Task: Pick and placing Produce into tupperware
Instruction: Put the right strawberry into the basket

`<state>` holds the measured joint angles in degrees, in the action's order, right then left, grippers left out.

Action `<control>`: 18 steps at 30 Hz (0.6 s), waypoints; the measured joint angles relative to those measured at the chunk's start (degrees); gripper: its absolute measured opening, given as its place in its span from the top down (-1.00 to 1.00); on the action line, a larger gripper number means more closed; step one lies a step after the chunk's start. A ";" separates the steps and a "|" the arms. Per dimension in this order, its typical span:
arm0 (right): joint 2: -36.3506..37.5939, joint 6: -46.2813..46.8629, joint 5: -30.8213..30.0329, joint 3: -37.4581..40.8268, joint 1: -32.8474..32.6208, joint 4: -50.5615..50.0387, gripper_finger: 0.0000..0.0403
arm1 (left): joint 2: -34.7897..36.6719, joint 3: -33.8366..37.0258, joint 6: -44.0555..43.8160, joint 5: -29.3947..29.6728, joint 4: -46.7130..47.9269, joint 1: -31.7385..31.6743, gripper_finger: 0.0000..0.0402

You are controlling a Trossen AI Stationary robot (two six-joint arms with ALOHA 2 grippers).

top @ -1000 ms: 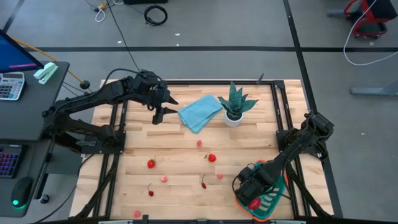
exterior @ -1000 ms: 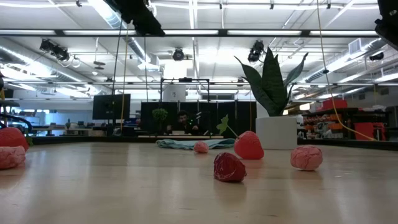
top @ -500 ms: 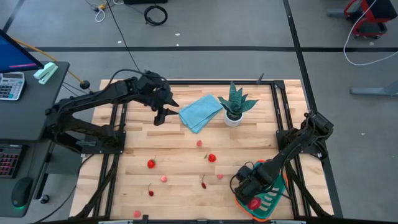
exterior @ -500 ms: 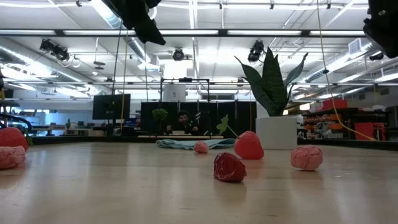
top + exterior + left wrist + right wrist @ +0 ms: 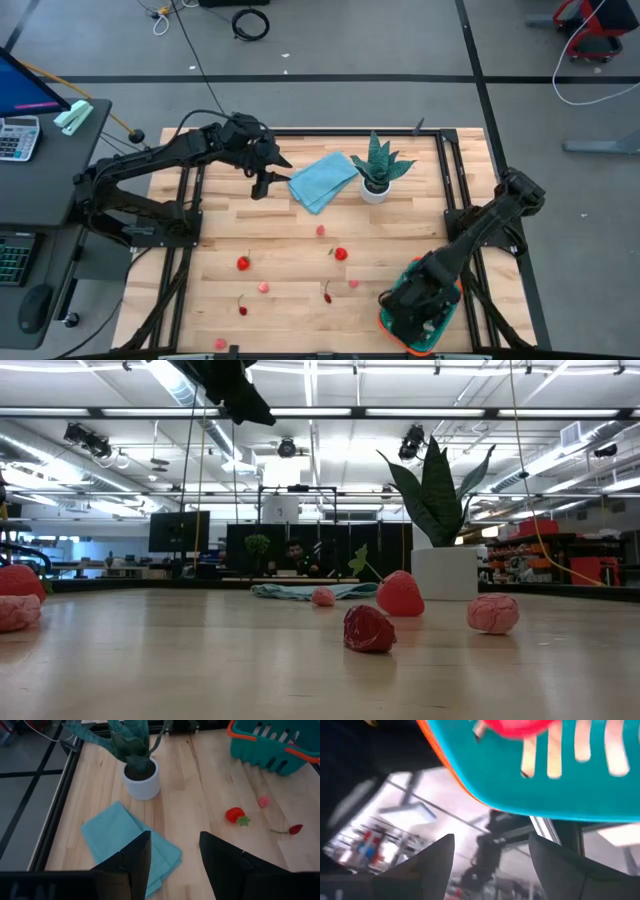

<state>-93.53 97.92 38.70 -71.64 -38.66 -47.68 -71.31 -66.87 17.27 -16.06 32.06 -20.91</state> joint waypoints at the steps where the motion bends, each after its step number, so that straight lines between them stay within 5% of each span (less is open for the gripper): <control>1: 0.96 0.01 -1.94 -0.02 0.45 -0.05 -0.30 | 0.00 0.00 -0.01 -0.02 0.08 0.00 0.12; 5: 4.92 -3.04 -17.55 -0.02 2.28 -0.11 -0.27 | 0.00 0.00 -0.07 0.00 0.58 0.00 0.14; 12: 8.11 -21.92 -60.76 -0.04 7.43 -0.82 -0.24 | 0.00 0.00 0.01 0.00 1.11 0.02 0.12; 15: 5.56 -33.49 -64.80 -0.04 11.40 1.05 -0.24 | 0.00 0.00 0.21 0.00 2.99 0.48 0.12; 18: 0.05 -43.24 -60.16 -0.04 15.26 7.19 -0.22 | 0.00 0.00 0.50 0.00 5.34 1.22 0.13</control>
<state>-93.48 54.68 -21.46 -71.68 -23.40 -40.48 -71.31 -66.87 17.77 -16.05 37.40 -19.68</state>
